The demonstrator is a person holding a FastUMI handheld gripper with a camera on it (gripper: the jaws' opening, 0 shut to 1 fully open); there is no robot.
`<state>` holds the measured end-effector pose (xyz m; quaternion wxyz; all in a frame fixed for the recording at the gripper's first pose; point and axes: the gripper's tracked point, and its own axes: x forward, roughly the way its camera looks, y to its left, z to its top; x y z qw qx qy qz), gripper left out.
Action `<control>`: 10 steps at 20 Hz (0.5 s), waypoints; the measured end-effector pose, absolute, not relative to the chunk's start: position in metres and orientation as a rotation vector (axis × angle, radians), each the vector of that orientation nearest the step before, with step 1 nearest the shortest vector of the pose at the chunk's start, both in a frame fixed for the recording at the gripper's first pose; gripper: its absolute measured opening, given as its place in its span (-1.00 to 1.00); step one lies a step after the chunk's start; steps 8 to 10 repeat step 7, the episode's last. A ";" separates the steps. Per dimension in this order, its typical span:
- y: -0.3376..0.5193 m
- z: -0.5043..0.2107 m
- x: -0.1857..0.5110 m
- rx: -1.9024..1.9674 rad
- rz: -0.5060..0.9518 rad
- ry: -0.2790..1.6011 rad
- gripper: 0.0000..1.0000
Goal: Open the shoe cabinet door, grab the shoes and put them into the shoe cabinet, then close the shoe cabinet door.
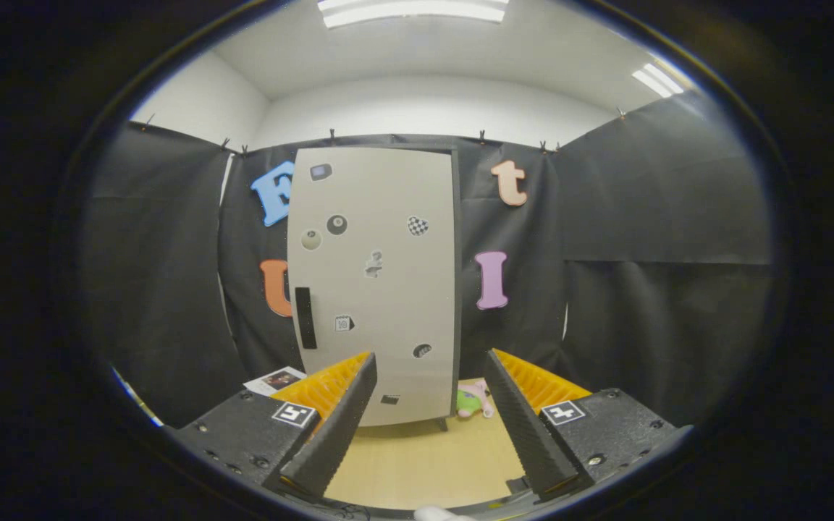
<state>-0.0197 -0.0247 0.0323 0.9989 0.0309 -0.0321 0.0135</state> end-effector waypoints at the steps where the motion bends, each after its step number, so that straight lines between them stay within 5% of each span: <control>1: -0.025 0.031 -0.019 0.062 0.028 -0.064 0.96; 10: -0.032 0.026 -0.018 0.071 0.015 -0.053 0.96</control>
